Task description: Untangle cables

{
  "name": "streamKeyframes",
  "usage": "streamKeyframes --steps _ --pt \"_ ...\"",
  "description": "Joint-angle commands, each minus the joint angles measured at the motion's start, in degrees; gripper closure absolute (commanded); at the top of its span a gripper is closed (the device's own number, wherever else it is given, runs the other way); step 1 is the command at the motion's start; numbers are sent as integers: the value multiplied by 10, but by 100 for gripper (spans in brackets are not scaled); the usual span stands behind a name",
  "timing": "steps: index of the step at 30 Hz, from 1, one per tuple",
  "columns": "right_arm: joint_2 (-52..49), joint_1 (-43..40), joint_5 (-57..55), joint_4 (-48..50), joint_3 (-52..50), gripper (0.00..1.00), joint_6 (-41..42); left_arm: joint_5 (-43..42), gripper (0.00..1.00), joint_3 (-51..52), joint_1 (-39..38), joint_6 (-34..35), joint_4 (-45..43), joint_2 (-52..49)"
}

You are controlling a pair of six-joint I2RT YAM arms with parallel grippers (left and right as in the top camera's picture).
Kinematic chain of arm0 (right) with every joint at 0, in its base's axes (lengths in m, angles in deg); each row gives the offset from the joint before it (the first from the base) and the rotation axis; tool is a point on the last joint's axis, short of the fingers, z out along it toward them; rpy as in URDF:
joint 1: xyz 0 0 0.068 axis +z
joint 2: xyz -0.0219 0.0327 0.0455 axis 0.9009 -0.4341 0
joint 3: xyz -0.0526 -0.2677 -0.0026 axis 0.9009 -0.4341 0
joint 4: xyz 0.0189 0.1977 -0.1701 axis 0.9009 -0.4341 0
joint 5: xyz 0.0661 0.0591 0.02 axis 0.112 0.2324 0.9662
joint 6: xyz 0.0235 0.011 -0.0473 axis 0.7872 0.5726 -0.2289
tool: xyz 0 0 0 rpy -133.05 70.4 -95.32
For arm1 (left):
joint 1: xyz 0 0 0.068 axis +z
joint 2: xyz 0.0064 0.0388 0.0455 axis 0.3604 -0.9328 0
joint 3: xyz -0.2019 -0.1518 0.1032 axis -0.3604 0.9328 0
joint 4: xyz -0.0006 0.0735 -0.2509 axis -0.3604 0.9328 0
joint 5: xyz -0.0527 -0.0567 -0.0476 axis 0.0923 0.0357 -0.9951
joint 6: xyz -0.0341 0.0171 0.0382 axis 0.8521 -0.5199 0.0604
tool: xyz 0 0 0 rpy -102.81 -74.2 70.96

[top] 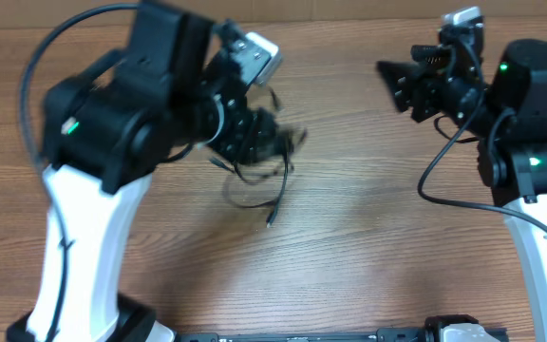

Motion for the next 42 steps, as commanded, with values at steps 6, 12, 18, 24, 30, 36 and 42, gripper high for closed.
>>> streamKeyframes --steps 6,12,18,24,30,36,42 --pt "-3 59 -47 -69 3 8 -14 119 0 -8 2 58 -57 -24" --pt "-49 122 -49 -131 3 7 -13 231 0 -27 3 156 -76 6" --pt "-136 203 -27 -193 3 8 -160 303 0 -29 3 190 -75 41" --pt "-233 248 -59 -220 3 14 -194 330 0 -29 3 190 -45 53" --pt "-302 248 -83 -222 2 19 -216 346 0 -29 3 189 -24 53" --pt "-329 248 -90 -226 2 42 -239 346 0 -29 3 185 -22 53" --pt "-329 248 -91 -223 2 96 -208 348 0 -29 7 183 -17 53"
